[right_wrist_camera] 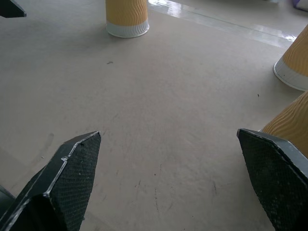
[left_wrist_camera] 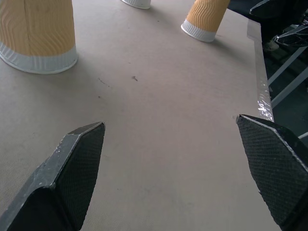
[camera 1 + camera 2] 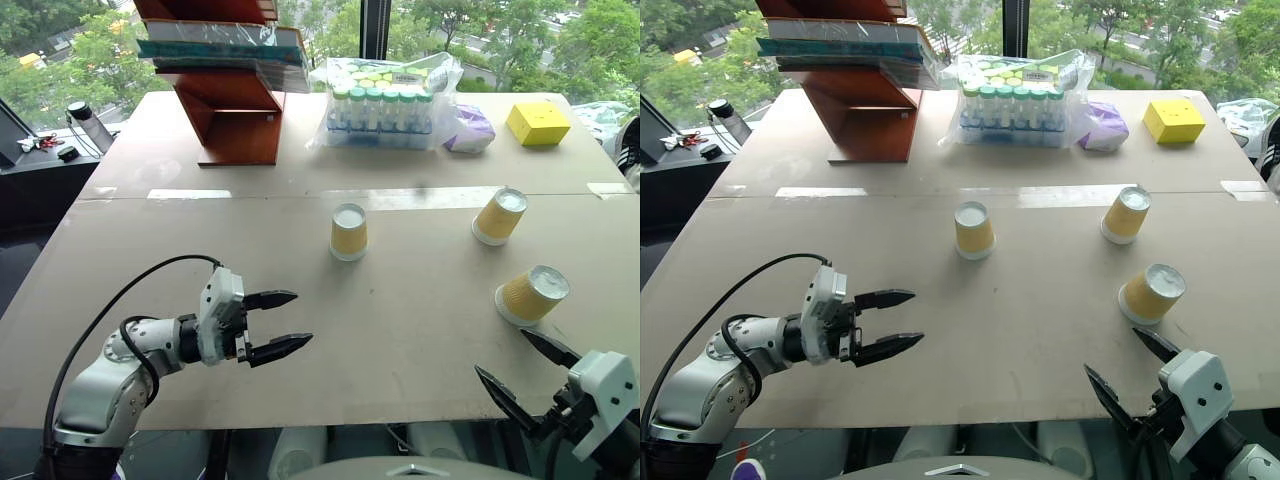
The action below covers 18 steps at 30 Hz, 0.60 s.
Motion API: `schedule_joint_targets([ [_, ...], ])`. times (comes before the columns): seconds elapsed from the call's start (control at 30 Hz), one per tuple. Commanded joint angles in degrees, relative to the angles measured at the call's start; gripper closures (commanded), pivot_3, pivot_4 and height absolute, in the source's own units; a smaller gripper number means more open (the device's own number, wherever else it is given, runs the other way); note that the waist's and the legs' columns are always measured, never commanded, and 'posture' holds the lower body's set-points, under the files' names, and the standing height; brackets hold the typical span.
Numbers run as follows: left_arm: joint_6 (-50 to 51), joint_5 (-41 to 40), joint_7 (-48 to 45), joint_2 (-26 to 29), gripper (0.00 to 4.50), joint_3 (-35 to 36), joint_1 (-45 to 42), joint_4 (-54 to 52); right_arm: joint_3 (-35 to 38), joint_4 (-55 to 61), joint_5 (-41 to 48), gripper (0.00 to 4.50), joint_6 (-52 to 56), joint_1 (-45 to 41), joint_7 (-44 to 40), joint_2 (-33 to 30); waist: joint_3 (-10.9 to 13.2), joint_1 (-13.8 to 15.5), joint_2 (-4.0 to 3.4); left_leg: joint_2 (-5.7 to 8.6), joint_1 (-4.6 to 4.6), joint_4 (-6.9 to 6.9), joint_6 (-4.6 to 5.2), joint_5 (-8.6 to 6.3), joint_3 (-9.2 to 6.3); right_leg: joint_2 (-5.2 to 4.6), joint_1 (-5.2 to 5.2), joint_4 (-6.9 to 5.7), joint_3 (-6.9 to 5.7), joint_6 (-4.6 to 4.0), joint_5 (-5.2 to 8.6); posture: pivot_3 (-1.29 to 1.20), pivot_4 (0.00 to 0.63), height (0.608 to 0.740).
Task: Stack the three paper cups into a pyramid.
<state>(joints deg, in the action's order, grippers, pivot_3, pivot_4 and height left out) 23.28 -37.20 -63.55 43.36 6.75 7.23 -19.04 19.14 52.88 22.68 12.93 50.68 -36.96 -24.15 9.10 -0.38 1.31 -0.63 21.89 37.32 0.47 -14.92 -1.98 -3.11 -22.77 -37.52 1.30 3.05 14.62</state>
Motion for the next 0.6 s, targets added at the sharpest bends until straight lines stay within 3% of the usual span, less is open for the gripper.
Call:
schedule_joint_targets([
  [0.03,-1.20,0.29,1.49,-1.14,0.00,0.92,-0.50,-1.98,-1.97,0.21,-2.22,0.03,-1.08,-3.32,2.18,0.44,0.00,-0.04,0.01,0.00,0.00,0.00,0.00,0.00,0.00,0.00,0.00,0.00,0.00,0.00,0.00,0.00,0.150,0.740],
  [0.3,0.91,0.61,10.13,-5.83,0.00,0.21,-7.39,-4.23,-7.55,2.22,-4.94,0.03,3.56,-14.11,8.56,0.49,0.00,0.16,0.01,0.03,0.02,0.04,0.00,0.00,-0.05,0.07,0.01,-0.04,-0.03,-0.20,-0.13,0.00,0.150,0.740],
  [0.6,5.31,9.92,23.64,-11.57,0.00,-6.02,-24.21,3.08,-9.76,3.25,-0.30,0.03,2.96,-18.10,2.96,-4.34,-0.01,0.36,0.06,0.29,0.01,0.06,0.01,0.01,-0.09,0.13,0.08,-0.04,-0.06,-0.02,-0.24,0.00,0.150,0.740],
])
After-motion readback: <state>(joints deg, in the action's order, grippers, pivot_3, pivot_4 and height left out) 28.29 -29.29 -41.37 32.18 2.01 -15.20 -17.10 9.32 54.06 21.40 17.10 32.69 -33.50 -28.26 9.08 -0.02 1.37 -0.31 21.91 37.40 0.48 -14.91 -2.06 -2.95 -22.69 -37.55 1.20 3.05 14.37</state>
